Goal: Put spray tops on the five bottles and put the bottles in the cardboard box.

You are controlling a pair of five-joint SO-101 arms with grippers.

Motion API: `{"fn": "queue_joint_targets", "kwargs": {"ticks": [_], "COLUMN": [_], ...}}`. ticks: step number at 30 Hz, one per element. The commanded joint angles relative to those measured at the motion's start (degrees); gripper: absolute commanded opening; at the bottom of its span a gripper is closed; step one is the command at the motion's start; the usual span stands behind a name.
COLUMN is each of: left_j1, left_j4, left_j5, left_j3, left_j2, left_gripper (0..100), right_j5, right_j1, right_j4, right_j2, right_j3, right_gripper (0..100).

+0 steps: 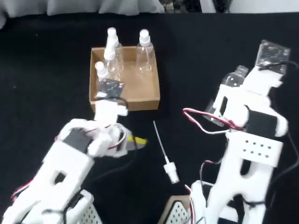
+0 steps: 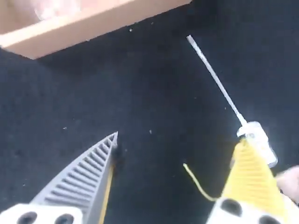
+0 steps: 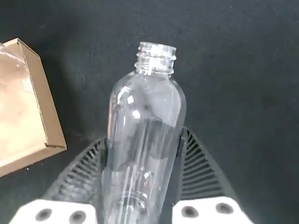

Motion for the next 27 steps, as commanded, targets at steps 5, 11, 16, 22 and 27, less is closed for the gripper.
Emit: {"fn": "queue_joint_targets", "kwargs": {"ticks": [5, 11, 16, 22, 27], "left_j1": [6.1, 8.7, 9.2, 9.2, 9.1], "left_j4": [-10.9, -11.3, -11.3, -11.0, -10.8], "left_j5": [12.0, 16.3, 19.9, 28.1, 32.0], "left_j3": [-3.2, -9.5, -15.9, -23.4, -27.4], "left_j2": [16.9, 25.7, 35.4, 47.6, 54.7], "left_gripper": [36, 36, 36, 36, 36], "right_j5": [0.2, 0.4, 0.5, 0.5, 0.5], "right_j1": [1.3, 1.1, 1.1, 1.1, 1.0], "right_j4": [-1.5, -1.8, -2.2, -2.1, -2.3], "right_j2": [-2.1, -2.1, -2.1, -2.1, -2.1], "right_j3": [-2.3, -1.5, -1.4, -1.4, -0.7], "right_gripper": [2.1, 2.1, 2.1, 2.1, 2.1]}}
